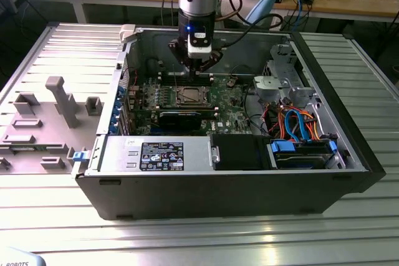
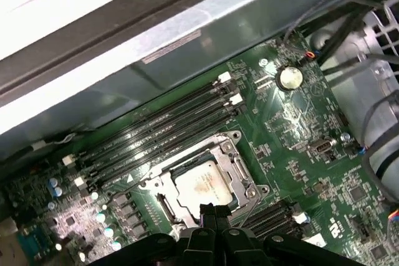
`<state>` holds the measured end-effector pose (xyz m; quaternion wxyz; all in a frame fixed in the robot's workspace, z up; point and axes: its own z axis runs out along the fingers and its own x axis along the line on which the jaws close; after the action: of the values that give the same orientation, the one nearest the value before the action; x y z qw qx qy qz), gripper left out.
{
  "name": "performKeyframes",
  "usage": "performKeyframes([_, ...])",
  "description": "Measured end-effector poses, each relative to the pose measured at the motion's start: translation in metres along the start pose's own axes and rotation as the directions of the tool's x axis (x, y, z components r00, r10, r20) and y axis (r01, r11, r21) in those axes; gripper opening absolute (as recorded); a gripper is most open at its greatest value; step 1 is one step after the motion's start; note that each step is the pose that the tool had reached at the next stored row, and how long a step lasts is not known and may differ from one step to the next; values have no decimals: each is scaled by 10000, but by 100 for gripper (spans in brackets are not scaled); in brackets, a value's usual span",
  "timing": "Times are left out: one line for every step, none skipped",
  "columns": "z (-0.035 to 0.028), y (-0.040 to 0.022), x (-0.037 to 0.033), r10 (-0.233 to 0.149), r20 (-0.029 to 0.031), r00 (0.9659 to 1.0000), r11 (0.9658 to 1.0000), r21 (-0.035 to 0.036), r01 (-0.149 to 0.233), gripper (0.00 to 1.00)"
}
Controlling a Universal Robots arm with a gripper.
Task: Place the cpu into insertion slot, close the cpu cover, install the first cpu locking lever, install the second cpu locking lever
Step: 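Install the first cpu locking lever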
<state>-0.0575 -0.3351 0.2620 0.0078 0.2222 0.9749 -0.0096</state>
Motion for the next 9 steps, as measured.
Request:
performKeyframes([0, 0, 0, -169, 5, 9999, 9999, 0, 169, 11])
performKeyframes([0, 0, 0, -389, 12, 9992, 9992, 3, 389, 11])
performKeyframes([0, 0, 0, -579, 19, 9983, 9983, 9, 579, 11])
performKeyframes([0, 0, 0, -785, 27, 9969, 9969, 17, 785, 11])
performKeyframes([0, 0, 0, -936, 33, 9956, 9956, 25, 936, 11])
performKeyframes([0, 0, 0, -1114, 41, 9938, 9938, 35, 1114, 11])
performKeyframes([0, 0, 0, -1280, 49, 9918, 9918, 47, 1280, 11])
performKeyframes([0, 0, 0, -1513, 60, 9885, 9885, 64, 1513, 11])
performKeyframes([0, 0, 0, -1688, 67, 9856, 9856, 76, 1687, 11])
